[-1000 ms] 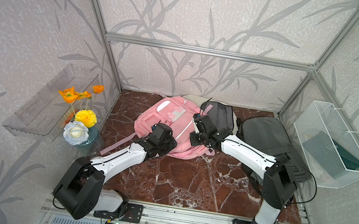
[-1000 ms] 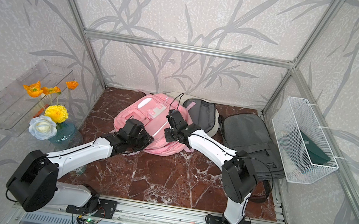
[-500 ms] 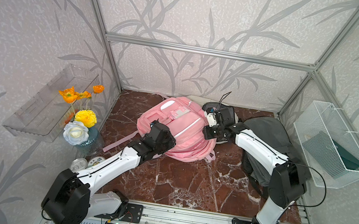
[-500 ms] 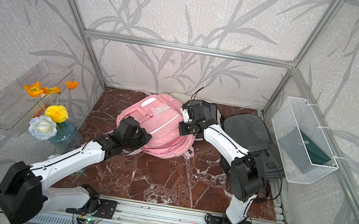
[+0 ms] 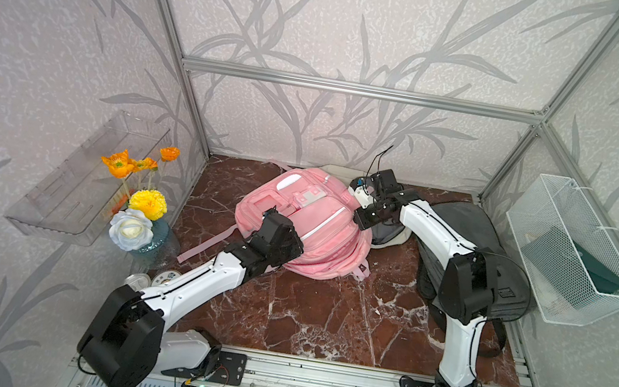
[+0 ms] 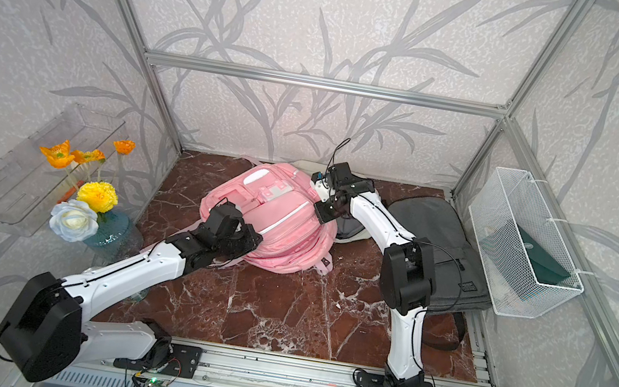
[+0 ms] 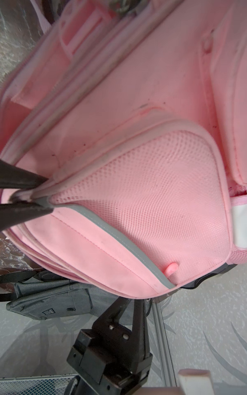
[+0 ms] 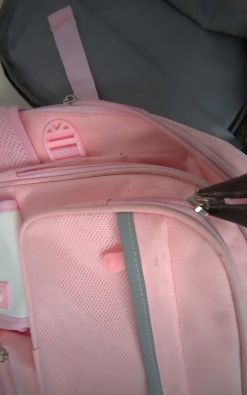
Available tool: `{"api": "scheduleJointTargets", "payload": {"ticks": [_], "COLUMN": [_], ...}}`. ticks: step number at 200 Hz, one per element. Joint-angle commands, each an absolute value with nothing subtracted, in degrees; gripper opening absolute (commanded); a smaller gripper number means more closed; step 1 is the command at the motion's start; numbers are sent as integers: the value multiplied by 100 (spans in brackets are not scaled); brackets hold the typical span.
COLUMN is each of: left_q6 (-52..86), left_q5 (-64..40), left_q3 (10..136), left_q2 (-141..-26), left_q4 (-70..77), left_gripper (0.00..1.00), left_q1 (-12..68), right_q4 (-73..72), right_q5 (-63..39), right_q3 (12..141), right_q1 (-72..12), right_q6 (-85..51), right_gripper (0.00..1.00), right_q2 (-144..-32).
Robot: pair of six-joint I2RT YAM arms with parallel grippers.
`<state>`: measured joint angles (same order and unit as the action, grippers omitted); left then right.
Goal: Zip up the backpack
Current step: Zip the zipper on the backpack.
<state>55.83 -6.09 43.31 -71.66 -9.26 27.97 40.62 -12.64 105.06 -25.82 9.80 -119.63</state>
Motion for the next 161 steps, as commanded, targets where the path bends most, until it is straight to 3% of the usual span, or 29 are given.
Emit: {"api": "scheduleJointTargets", "payload": {"ticks": [1, 49, 90, 161], "left_q6": [5112, 4860, 4557, 4308], "left_q5": [-800, -1082, -1384, -1458], "left_q3": [4218, 4346, 4494, 4422], "left_q2": [-7239, -7463, -7692, -7642], "left_q4": [-1313, -1333, -1326, -1389], "left_gripper": [0, 0, 0, 0], "left_q1": [2759, 2778, 2811, 2832], "right_q4": [3785, 3188, 3207, 4838], "right_q5": [-694, 260, 303, 781], "right_q3": [11059, 11350, 12052, 15248], "right_q1": [-2274, -2465, -2660, -3012], "right_q6": [1476, 2077, 2461, 3001], "right_gripper": [0, 0, 0, 0], "right_q2": [-12156, -12543, -13024, -14847]}}
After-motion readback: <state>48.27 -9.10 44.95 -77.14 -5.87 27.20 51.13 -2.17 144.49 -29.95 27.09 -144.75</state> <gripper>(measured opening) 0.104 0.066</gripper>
